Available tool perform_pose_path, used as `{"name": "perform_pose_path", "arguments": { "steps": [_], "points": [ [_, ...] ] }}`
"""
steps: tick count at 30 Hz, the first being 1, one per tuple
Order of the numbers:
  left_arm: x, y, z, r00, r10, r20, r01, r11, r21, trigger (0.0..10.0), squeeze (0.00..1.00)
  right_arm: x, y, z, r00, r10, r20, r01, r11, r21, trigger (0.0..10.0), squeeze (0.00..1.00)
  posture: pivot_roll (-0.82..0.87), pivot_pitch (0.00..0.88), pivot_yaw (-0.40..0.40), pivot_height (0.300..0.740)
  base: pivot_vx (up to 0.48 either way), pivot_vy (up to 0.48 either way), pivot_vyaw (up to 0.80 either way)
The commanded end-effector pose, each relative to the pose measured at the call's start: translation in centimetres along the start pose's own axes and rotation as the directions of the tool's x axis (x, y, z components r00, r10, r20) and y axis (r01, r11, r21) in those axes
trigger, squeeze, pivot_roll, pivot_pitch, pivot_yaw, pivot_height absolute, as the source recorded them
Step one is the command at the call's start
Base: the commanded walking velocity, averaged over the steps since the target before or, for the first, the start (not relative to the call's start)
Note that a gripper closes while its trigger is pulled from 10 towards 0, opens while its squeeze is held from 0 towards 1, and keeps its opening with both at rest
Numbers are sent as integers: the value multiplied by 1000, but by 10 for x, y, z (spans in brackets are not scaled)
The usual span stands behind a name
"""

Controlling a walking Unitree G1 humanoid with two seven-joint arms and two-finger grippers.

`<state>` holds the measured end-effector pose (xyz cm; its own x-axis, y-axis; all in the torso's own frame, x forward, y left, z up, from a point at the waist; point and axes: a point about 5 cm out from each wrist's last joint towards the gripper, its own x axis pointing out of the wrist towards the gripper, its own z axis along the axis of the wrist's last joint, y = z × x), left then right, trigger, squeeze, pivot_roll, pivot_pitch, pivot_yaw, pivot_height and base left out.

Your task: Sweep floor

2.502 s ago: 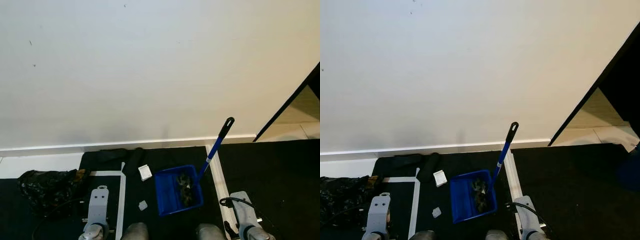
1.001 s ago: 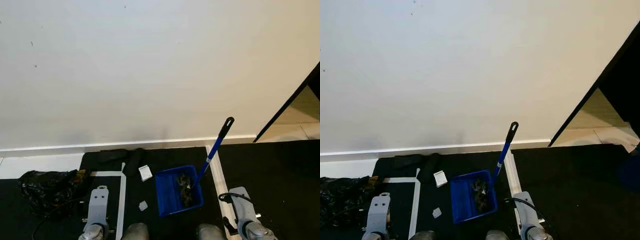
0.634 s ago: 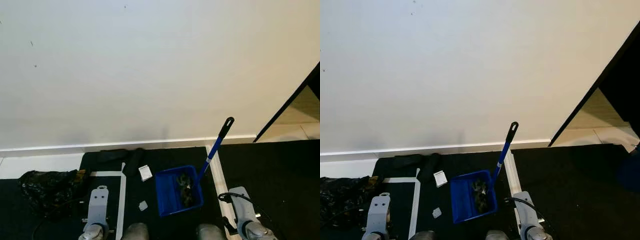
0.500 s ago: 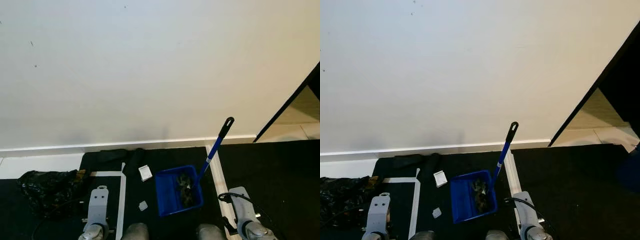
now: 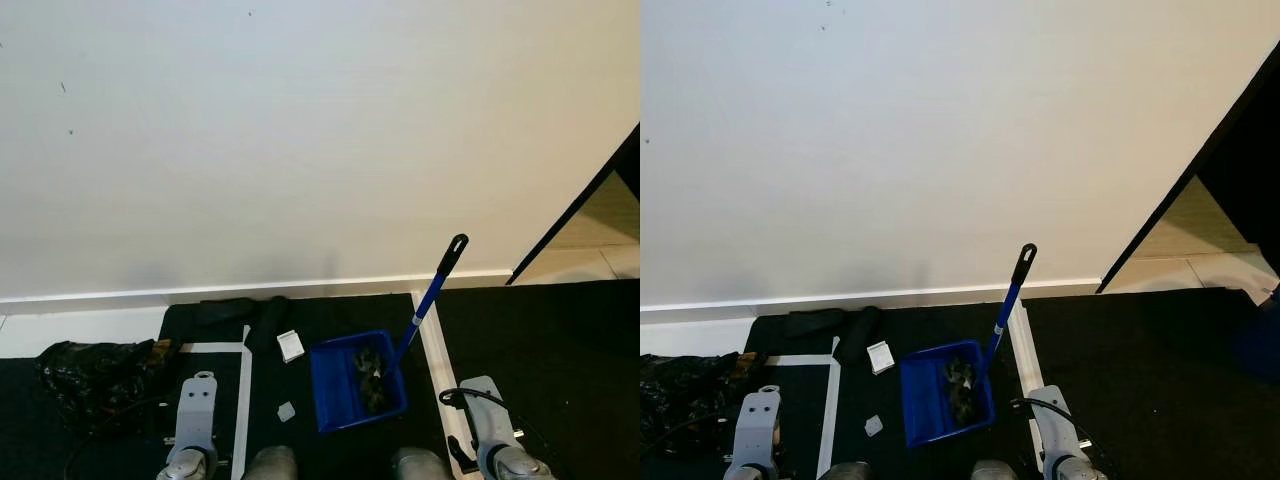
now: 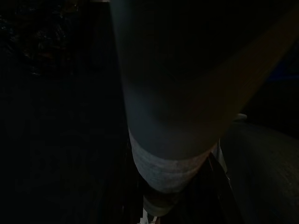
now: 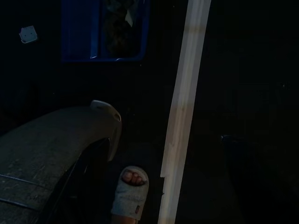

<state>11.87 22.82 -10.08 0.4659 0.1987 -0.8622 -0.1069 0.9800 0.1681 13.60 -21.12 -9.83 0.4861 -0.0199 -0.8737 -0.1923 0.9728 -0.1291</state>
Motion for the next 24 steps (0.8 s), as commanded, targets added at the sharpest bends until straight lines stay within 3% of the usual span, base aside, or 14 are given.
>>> {"name": "perform_pose_path", "arguments": {
  "steps": [1, 13, 24],
  "points": [
    [-2, -4, -12, 999, -10, -50, 9, 1000, -10, 10000, 0, -1, -1, -2, 1000, -2, 7, 2, 1000, 8, 10000, 0, 64, 0, -37, 740, 0, 0, 0],
    [-2, -5, -12, 999, -11, -49, 11, 1000, -12, 10000, 0, -8, -17, -16, 1000, -10, 4, 10, 1000, 6, 10000, 0, 66, 0, -38, 740, 0, 0, 0],
    [-2, -6, -11, 999, -13, -47, 12, 1000, -10, 10000, 0, -2, 10, -10, 1000, 11, -4, -11, 1000, 3, 10000, 0, 65, 0, -37, 740, 0, 0, 0]
  ]
}}
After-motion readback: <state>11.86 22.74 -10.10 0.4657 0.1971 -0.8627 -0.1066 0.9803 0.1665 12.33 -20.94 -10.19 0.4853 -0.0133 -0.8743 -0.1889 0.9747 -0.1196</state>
